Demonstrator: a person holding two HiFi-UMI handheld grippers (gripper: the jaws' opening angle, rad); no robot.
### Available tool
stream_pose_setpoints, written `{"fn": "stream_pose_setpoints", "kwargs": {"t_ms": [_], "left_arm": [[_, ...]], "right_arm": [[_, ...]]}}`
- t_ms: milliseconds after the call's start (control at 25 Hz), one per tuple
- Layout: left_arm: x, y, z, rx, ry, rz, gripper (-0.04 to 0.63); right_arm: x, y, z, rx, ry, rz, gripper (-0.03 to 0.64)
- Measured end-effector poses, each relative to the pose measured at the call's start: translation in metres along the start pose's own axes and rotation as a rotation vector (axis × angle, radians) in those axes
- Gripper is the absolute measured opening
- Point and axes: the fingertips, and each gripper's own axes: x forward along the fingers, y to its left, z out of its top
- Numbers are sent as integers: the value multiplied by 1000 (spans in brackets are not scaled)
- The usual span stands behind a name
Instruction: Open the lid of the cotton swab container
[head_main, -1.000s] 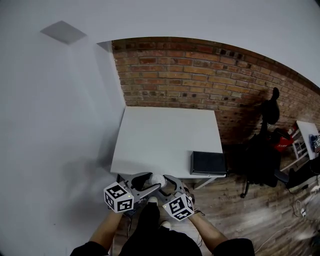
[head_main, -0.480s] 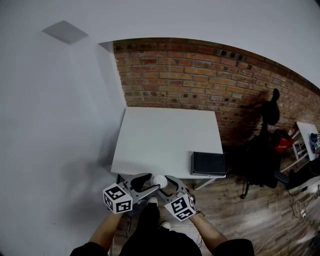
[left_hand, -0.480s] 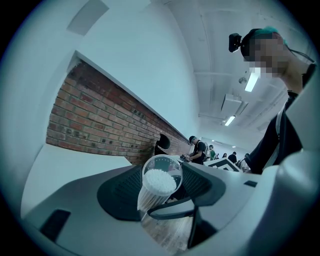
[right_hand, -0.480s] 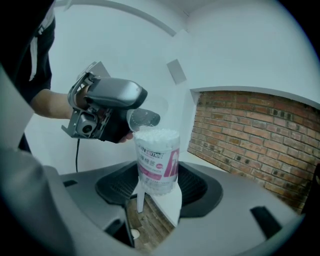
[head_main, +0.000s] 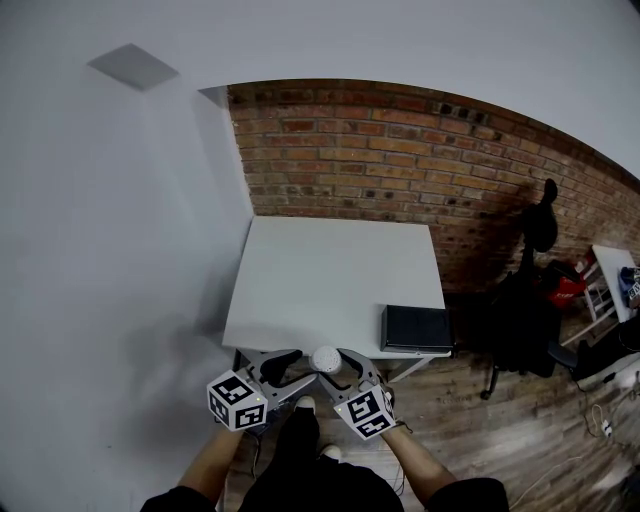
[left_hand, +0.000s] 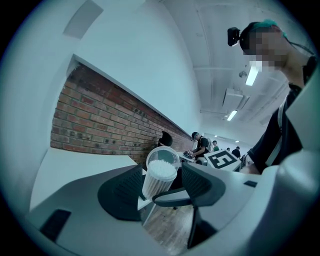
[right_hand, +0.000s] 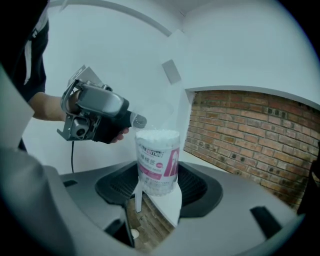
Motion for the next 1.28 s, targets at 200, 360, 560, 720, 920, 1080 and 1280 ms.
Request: {"fn": "stream_pose_setpoints", "kwargs": {"t_ms": [200,360,560,720,920,1080,1280], "left_arm": [[9,-9,3,156,21,48,284],[15,-8,5,150,23,67,287],[7,1,4,138,23,108,285],[0,10,2,118,16,133,285],[-4,13,-4,98,14,153,285],[-6,16,-7,80,7,160,285],[-6,18,-10,64,8,173,285]], "right_arm": [[3,11,-2,-51,25,15,253],[4,20,-3,-63,29,36,253],[1,17,-5,-46,29,30,253],[0,10,-7,-22,27,19,253],[-2,10,-11,23,19,25,253],[-3,10,-14,35,6,21,253],[-8,5,-15,89,-26,20,253]]}}
